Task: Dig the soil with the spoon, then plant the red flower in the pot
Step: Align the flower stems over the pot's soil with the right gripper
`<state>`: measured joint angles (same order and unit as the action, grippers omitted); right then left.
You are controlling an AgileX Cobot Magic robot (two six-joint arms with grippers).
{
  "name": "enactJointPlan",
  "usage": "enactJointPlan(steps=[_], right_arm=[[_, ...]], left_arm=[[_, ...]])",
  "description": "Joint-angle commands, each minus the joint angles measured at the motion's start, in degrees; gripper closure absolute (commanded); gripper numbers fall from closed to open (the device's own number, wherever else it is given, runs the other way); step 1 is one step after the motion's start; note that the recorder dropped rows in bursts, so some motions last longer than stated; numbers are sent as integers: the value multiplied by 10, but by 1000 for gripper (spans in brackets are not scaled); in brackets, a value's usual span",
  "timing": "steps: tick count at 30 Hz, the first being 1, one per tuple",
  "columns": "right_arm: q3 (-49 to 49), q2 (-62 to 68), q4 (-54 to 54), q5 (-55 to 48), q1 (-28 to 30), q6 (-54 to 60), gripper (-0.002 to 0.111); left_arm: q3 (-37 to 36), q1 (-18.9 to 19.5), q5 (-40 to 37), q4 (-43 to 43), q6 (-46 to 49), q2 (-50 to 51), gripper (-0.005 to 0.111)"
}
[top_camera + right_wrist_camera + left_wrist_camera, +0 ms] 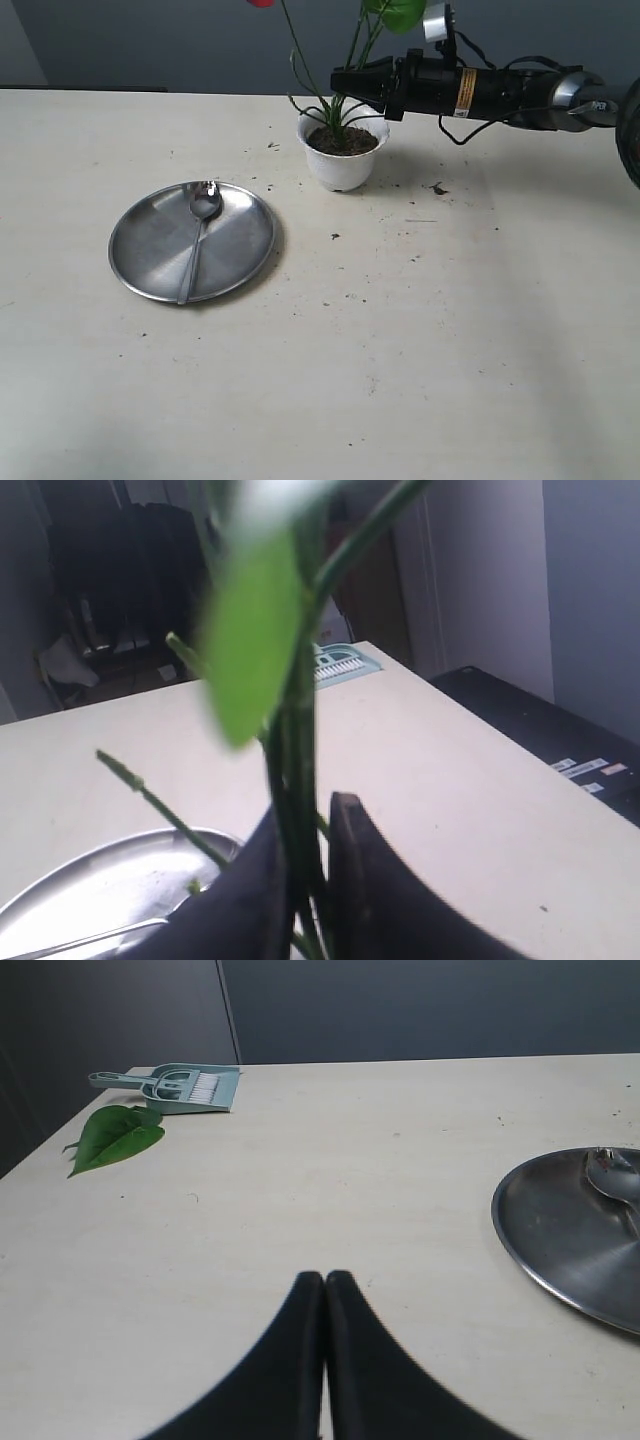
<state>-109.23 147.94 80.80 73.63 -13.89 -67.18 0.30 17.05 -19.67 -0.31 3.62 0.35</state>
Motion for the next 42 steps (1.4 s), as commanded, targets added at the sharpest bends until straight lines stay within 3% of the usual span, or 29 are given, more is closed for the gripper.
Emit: enactJointPlan(steps=[1, 20, 42], right_arm=[[16, 38, 94, -91, -5, 1, 109], [16, 38, 107, -87, -2, 7, 109], [16, 38, 33, -55, -2, 49, 109]], left_arm=[[-3, 0, 4, 0, -1, -3, 107], [-3, 0, 3, 0, -1, -3, 107], [-3, 0, 3, 0, -1, -3, 107]])
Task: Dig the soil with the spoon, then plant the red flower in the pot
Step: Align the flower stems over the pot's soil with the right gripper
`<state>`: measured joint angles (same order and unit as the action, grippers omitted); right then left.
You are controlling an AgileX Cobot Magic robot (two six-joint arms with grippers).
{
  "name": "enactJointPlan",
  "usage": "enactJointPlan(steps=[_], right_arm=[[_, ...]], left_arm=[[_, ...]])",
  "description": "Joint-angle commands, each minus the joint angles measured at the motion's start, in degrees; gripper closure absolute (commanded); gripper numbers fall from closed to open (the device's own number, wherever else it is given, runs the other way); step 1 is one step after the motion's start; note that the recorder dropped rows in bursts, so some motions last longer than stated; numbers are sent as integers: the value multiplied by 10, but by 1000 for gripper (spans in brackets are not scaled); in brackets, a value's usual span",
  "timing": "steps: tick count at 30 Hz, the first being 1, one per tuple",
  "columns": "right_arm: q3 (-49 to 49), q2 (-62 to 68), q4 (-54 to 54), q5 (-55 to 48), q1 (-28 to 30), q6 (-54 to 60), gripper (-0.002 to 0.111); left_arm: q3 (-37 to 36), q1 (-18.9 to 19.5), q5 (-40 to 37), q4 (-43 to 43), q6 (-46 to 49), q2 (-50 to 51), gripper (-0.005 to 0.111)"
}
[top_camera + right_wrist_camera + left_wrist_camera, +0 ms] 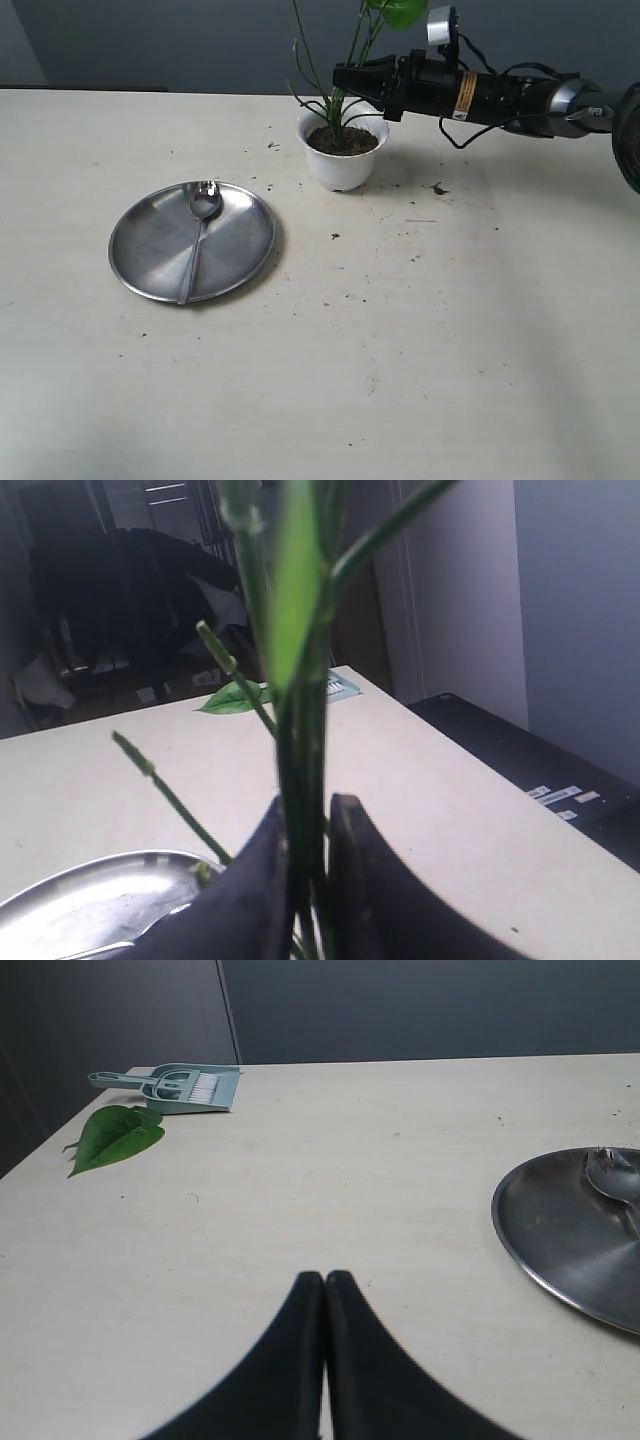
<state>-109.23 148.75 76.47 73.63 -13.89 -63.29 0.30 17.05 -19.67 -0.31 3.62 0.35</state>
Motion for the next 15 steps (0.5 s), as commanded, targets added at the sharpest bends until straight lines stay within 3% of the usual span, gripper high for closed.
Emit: enactJointPlan(steps=[1, 15], right_arm=[[16, 30, 76, -55, -2, 10, 109], [16, 30, 85, -44, -2, 11, 109]], left_arm=[[-3, 0, 3, 0, -1, -3, 107], [-3, 0, 3, 0, -1, -3, 107]])
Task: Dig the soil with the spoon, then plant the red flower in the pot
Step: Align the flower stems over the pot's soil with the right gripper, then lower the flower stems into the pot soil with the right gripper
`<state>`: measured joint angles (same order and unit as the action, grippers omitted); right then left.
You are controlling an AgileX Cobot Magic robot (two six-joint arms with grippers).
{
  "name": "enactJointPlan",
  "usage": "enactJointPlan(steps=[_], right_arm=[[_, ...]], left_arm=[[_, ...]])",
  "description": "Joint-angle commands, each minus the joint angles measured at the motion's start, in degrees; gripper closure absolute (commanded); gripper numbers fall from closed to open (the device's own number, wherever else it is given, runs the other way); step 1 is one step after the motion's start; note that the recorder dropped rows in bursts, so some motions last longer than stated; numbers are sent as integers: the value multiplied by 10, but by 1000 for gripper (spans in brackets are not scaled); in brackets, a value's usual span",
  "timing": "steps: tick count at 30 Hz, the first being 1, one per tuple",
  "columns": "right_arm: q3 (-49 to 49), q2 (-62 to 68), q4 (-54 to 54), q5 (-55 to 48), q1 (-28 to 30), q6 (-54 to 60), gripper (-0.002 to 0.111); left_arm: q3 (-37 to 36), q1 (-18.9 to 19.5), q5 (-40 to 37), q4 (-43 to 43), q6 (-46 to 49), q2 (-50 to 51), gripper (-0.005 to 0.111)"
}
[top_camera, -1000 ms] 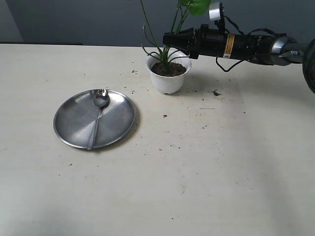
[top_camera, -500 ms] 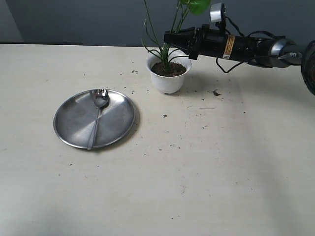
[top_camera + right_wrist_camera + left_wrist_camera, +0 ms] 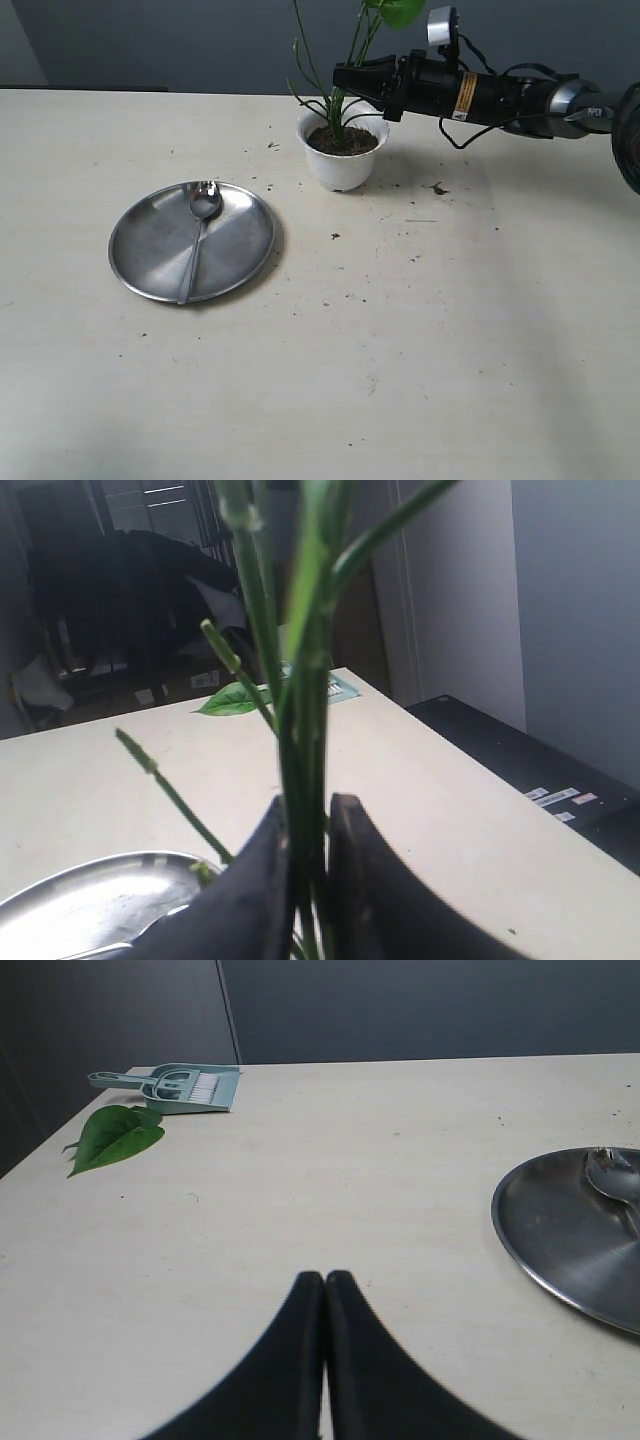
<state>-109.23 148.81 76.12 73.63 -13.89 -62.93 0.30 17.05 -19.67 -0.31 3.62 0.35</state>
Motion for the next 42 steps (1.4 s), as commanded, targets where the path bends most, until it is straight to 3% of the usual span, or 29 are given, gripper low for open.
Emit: enactJointPlan(steps=[1, 17, 23, 42], right_arm=[[16, 29, 88, -43, -2, 8, 109], [16, 29, 93, -40, 0, 9, 108], [16, 29, 97, -37, 11, 9, 91], [15, 17, 76, -37, 18, 16, 92]], left_arm=[[-3, 0, 3, 0, -1, -3, 107], [-3, 0, 3, 0, -1, -3, 107], [-3, 0, 4, 0, -1, -3, 107], [-3, 0, 4, 0, -1, -3, 107]])
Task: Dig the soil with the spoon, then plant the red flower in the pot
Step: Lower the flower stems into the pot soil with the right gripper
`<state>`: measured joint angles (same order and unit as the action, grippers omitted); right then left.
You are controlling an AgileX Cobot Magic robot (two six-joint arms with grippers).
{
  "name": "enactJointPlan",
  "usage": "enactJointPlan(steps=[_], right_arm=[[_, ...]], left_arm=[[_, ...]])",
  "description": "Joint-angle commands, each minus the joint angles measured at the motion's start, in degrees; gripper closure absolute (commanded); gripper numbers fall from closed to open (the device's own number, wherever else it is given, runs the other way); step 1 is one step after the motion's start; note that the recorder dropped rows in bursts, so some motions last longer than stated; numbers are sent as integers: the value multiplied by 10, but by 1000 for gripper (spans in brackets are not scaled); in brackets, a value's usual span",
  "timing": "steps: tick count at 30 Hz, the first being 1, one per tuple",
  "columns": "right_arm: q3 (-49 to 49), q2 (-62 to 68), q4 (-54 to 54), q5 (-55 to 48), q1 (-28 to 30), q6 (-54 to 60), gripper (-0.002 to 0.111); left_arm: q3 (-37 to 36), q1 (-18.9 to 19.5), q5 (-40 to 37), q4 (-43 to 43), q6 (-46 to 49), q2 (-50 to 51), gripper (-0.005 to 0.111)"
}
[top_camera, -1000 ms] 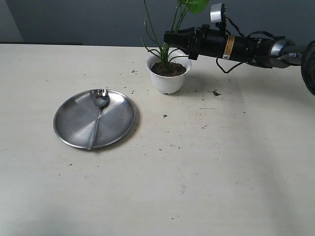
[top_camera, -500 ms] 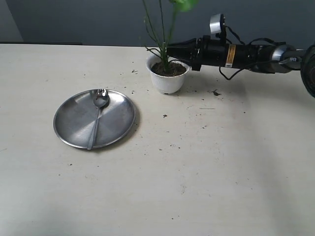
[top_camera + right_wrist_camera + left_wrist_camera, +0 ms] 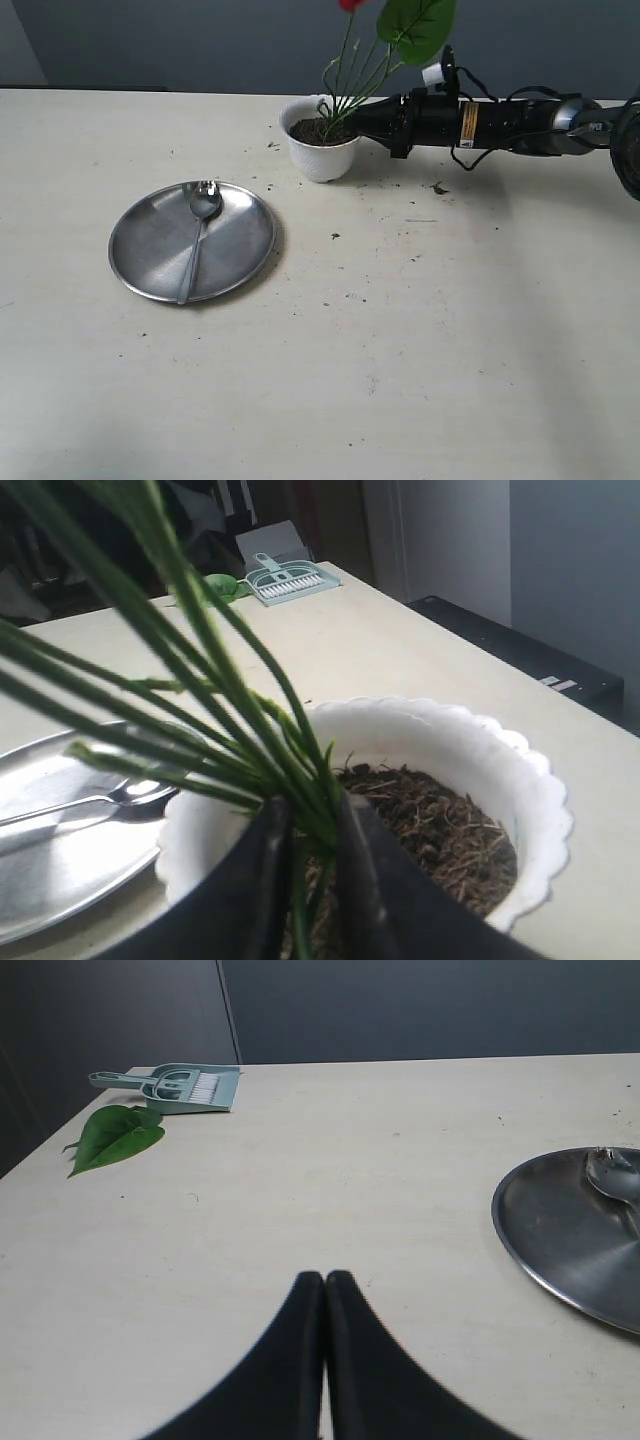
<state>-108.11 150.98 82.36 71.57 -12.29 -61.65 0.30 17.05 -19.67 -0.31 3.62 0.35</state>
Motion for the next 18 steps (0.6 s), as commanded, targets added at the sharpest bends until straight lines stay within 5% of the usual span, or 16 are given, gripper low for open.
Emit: enactJointPlan(steps=[1, 18], right_arm=[[4, -9, 14, -16, 2, 3, 92], [4, -35, 34, -16, 0, -13, 92]], left_arm=[[-3, 0, 4, 0, -1, -3, 107], [-3, 0, 4, 0, -1, -3, 107]])
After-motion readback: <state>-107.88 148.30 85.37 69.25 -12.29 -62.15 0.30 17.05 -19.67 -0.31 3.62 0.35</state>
